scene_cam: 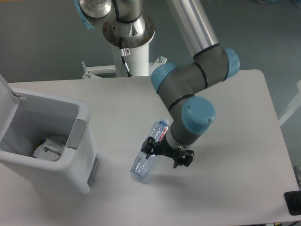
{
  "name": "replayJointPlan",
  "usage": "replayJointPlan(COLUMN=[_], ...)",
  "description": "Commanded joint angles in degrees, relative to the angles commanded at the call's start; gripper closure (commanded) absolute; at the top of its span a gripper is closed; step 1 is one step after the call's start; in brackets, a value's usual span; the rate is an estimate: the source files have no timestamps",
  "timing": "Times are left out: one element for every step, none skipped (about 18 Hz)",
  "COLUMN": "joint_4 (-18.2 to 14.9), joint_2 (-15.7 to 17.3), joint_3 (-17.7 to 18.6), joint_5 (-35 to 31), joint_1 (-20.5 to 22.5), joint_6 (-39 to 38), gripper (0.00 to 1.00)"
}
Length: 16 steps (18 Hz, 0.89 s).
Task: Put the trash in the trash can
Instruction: 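Move the gripper back and lower it onto the clear water bottle, then close the gripper on the bottle's cap end and lift it upright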
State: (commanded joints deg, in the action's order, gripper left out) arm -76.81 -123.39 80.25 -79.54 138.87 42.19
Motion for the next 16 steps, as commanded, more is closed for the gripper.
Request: replayJointPlan(joint_4=[0.1,0.2,0.3,0.3,0.4,0.5,0.5,0.6,0.9,1.0,1.0,1.0,1.1,1.1,1.1,1.1], joint_2=[-0.4,-0.9,-1.4,-1.8,-2.2,-2.4,-2.6,-2.7,-2.9,-3.3,-3.8,-4.0,-4.6,-5.2,-5.9,-6.4], joint_3=[-0.1,-0.3,-0.4,-0.5,-0.6,-0.6,-0.5,-0.6,-0.6,-0.6,-0.6,-0.5,-0.6,-1.2,-2.0,-2.5], joint_5=[0.0,0.0,-0.1,-0.2,-0.4,-0.4,-0.4,-0.4,-0.4,-0.4,-0.8,-1.9,-3.8,-5.6,-7.0,-7.5], joint_1=[-0.7,-1.1,-1.6,-1.9,-2.3,-2.7,-2.9,-3.3,-3.6,-3.7,-4.1,-4.5,-5.0,-5.5,-6.0,-6.1], joint_6=[-0.4,-0.8,-0.9,-1.1,-1.2,-1.3,-1.4,-1.5,-1.5,-1.5,-1.6,-2.4,-3.2,-3.9,-4.0,-4.0], gripper=[0.00,0.00,0.00,0.00,0.00,0.00,0.00,0.00,0.00,0.00,0.00,0.00,0.00,0.00,0.00,0.00])
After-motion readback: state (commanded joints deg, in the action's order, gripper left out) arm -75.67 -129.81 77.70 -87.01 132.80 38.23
